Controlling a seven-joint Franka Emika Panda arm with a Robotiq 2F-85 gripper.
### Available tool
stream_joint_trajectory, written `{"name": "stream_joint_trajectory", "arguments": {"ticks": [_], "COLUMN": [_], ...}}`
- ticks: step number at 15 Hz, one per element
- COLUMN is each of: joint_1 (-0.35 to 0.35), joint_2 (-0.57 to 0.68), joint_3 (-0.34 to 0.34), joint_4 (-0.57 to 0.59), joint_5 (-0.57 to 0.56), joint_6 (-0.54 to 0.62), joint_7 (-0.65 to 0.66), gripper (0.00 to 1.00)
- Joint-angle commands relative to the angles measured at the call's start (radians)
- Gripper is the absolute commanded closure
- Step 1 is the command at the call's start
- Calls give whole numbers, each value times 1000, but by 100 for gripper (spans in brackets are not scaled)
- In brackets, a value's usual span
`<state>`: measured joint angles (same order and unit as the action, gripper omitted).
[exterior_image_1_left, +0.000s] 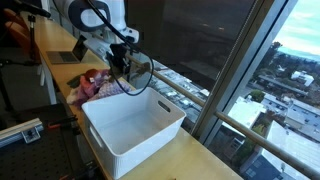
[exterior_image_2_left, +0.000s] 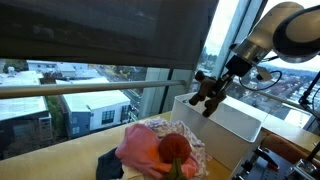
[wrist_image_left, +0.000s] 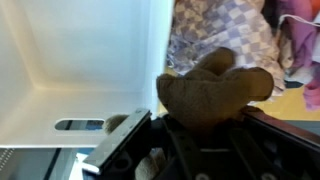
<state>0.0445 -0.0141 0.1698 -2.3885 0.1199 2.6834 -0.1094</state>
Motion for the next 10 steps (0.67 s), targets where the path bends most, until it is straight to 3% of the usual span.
{"name": "stream_joint_trajectory", "arguments": {"ticks": [1, 5, 10], "joint_1": [99, 188, 256], "joint_2": [-10, 109, 303], "joint_3": [45, 98, 85], "joint_4": [38, 107, 252], "joint_5": [-109, -208, -228], "joint_6": [-36, -31, -49], "joint_7": [143, 268, 289], "gripper": [97, 97, 97]}}
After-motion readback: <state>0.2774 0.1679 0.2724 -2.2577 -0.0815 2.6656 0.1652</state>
